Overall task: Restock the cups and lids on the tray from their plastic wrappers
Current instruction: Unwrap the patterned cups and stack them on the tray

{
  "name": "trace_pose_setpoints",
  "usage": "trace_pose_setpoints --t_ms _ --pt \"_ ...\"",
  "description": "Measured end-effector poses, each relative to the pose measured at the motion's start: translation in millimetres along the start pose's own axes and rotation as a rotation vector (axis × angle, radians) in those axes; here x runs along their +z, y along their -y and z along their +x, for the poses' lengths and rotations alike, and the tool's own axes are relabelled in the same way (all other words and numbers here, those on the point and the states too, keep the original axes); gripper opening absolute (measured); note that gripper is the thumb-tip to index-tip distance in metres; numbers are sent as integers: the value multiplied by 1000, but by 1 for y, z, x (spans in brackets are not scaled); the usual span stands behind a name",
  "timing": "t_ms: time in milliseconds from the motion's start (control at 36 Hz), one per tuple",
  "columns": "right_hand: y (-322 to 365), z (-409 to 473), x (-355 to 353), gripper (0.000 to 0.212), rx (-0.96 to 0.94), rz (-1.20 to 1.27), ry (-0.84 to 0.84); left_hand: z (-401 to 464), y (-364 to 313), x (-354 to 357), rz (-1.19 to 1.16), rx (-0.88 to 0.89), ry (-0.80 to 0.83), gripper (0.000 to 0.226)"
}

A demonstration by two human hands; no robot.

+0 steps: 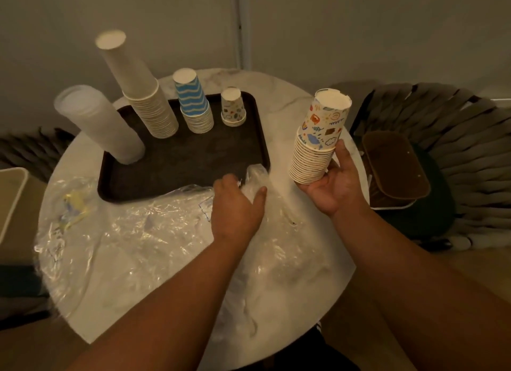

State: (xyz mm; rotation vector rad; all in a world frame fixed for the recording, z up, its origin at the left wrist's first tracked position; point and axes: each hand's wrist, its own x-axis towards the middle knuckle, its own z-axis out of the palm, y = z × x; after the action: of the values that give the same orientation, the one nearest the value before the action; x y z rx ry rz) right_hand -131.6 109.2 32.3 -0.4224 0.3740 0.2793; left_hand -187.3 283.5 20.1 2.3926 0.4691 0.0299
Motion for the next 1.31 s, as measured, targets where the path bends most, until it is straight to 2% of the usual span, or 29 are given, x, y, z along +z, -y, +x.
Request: trace_pose_setpoints --t_ms 111,167,250,306,361,389,417,444,500,556,639,694,750,806,861,917,972,1083,1194,1250,1306 --pt "2 -2 0 111 -16 7 -11 -42 6 10 162 -48 287 92" --pt "-1 -4 1 110 -15 11 -17 -52 11 22 117 -39 381 86" --pt "-5 -5 0 107 -11 -5 -26 -55 11 32 -128 -71 433 64" --pt "-6 -6 0 106 -5 -10 -27 -53 13 35 -370 -235 450 54" --pt "-7 -6 0 106 -1 -8 -20 -50 14 36 -707 -486 516 40" --pt "-7 -6 -1 106 0 -7 -19 -49 17 37 -818 -571 555 29" --pt "-8 -7 -1 106 2 -6 -17 -48 18 36 -804 -591 580 19" --pt "-9 -7 -1 106 4 -8 -17 -47 20 36 -727 -563 592 14" --pt "-10 -8 -2 107 5 -14 -17 -45 21 33 -432 -445 566 35" --pt "-10 -9 -3 108 7 -9 -18 -41 16 27 -112 -301 420 46" --pt "-11 -11 -5 111 7 1 -20 -32 7 15 -38 -47 114 24" --pt "-11 -12 -6 112 2 -6 -19 -23 3 10 -3 194 -22 24" --pt "-11 -12 -7 112 -4 -2 -17 -11 0 10 61 418 -47 28" --pt "-9 -12 -8 112 -9 -3 -13 -1 -7 12 135 619 -2 30" --pt "-9 -13 -8 107 -11 -6 6 6 -5 20 276 801 180 40" --pt "-9 -14 -9 104 -8 -7 14 7 7 28 463 770 457 57" --pt "-9 -14 -11 104 -11 -4 5 2 22 32 582 653 614 69" --pt "-9 -14 -13 106 -6 -4 -11 -12 38 37 609 686 580 72" --pt "-10 -14 -16 104 -2 -9 -7 -12 42 34 637 699 617 85" --pt "-11 -14 -16 105 -2 -11 -9 -9 44 29 570 744 584 78" --pt "-12 -14 -16 110 -3 -14 -11 -6 45 24 455 820 484 62"
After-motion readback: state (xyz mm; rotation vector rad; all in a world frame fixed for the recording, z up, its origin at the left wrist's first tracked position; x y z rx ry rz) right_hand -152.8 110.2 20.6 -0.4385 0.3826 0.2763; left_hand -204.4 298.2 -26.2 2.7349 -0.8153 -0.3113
